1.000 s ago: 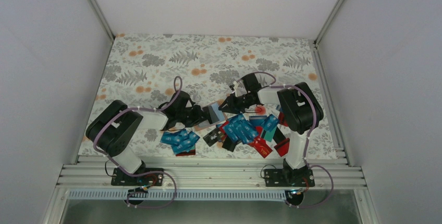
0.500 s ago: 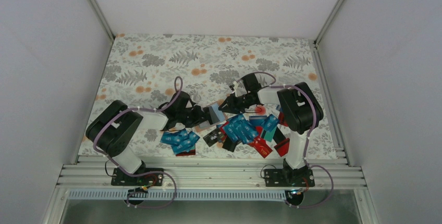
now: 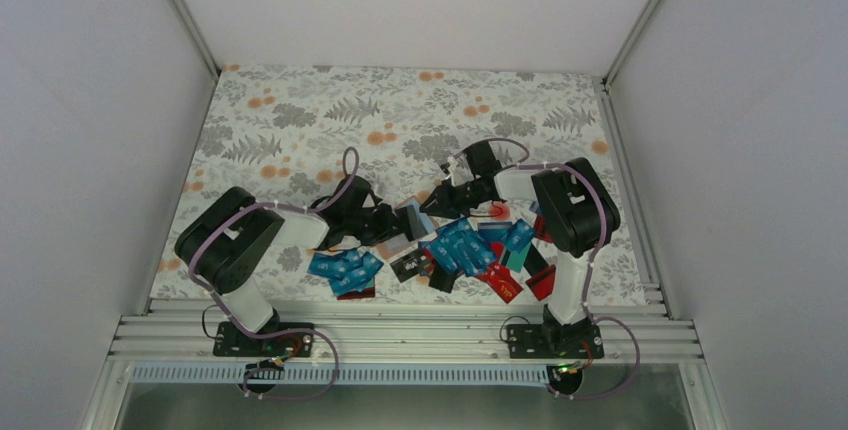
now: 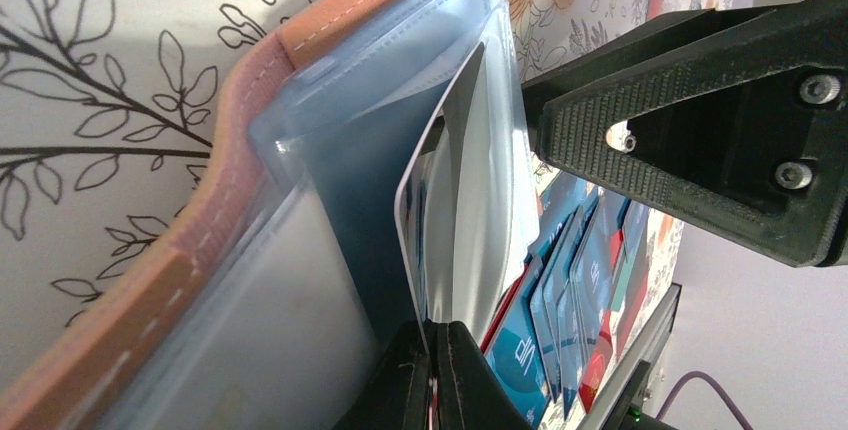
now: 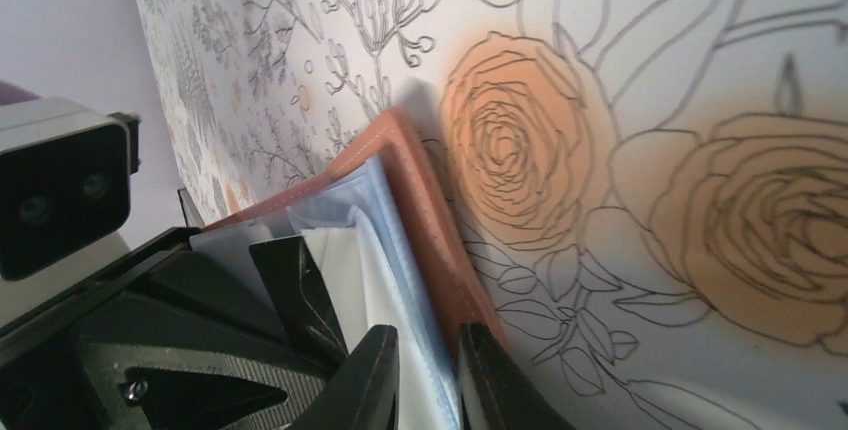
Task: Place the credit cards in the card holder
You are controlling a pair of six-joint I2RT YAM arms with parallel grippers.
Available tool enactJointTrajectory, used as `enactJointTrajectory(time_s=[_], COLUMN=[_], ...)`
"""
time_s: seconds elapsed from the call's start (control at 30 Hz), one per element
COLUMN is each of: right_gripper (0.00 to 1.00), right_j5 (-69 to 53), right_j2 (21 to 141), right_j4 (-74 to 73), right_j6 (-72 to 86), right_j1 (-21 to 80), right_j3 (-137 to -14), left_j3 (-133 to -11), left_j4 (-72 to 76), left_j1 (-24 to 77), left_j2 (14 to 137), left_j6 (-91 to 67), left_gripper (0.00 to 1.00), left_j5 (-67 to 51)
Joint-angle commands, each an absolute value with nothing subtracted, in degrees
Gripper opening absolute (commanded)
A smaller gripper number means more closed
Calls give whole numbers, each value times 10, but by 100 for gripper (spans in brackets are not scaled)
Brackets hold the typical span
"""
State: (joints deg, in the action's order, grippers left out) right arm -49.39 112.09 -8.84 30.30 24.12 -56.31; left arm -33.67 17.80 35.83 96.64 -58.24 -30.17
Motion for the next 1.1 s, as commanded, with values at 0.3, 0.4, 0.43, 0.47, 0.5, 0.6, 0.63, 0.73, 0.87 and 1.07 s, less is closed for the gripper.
enactJointTrajectory(time_s=[0.3, 0.4, 0.43, 0.47, 0.5, 0.6, 0.63, 0.73, 0.87, 1.07], right_gripper=[4, 4, 6, 9, 15, 25, 24, 12, 4, 4], right_j5=[-450, -461, -470, -477, -481, -490, -495, -504, -510, -500], right_j2=[1166, 1170, 1169, 1167, 1163, 1160, 1162, 1176, 1187, 1178], right_j4=[-126, -118, -115, -113, -113, -123, -126, -133, -130, -112], right_j6=[294, 291, 286, 280, 273, 248, 240, 226, 223, 242], right_j1=[258, 261, 262, 263, 263, 262, 263, 262, 264, 264], right_j3=[-540, -539, -538, -539, -540, -548, -550, -553, -550, -548], left_j3=[-332, -335, -336, -336, -336, -334, -333, -331, -339, -358], left_j4=[38, 38, 39, 40, 42, 48, 52, 66, 77, 73], left_j1=[364, 363, 363, 363, 363, 363, 363, 362, 360, 349], left_j2=[921, 925, 927, 928, 930, 933, 934, 938, 945, 958], left_j6=[-537, -536, -536, -536, -535, -534, -534, -532, -526, -505], left_gripper=[2, 2, 2, 2, 2, 2, 2, 3, 2, 2], left_j5=[-265, -265, -267, -267, -268, -267, -267, -265, -266, -268])
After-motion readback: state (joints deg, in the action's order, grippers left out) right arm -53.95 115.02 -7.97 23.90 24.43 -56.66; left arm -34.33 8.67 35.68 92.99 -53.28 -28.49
